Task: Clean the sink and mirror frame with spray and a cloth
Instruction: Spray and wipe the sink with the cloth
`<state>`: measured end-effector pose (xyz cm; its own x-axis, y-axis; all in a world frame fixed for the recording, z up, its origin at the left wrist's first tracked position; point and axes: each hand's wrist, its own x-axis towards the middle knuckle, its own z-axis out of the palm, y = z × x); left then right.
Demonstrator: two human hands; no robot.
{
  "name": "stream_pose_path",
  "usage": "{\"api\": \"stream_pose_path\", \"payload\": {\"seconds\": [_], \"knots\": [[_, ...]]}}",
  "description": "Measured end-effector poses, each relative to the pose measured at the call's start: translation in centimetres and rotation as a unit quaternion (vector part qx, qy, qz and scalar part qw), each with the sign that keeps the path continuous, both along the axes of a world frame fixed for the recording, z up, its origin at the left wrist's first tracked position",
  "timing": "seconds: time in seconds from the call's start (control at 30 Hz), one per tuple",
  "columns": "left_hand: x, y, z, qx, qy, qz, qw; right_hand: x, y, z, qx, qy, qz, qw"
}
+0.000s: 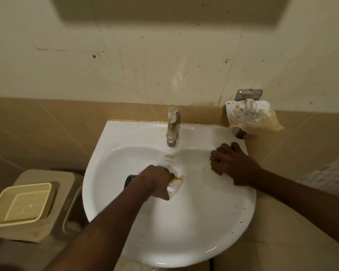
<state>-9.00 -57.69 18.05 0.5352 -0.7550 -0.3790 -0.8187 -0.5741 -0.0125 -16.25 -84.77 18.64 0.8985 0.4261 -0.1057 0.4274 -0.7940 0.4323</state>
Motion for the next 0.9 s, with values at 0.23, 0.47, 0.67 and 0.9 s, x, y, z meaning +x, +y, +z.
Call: {"api": "stream_pose_path", "payload": {"seconds": [0.23,0.47,0.67,0.9], "knots": [[1.2,2.6,0.4,0.084,0.062,0.023,0.994,0.3,3.7,-1.8,-0.011,0.078,-0.016,0.997],[3.5,4.5,2.0,0.074,0.124,0.093,0.985,0.7,9.0,-8.8,0.170,0.145,-0.130,0.966],[6.7,8.3,6.4,0.084,0.154,0.179,0.968,5.2,24.2,-12.5,0.464,-0.055,-0.316,0.825],[7.8,12.6,8.0,0.022,0.226,0.231,0.946,11.8,32.8,-8.4,0.631,-0.123,-0.558,0.524]]}}
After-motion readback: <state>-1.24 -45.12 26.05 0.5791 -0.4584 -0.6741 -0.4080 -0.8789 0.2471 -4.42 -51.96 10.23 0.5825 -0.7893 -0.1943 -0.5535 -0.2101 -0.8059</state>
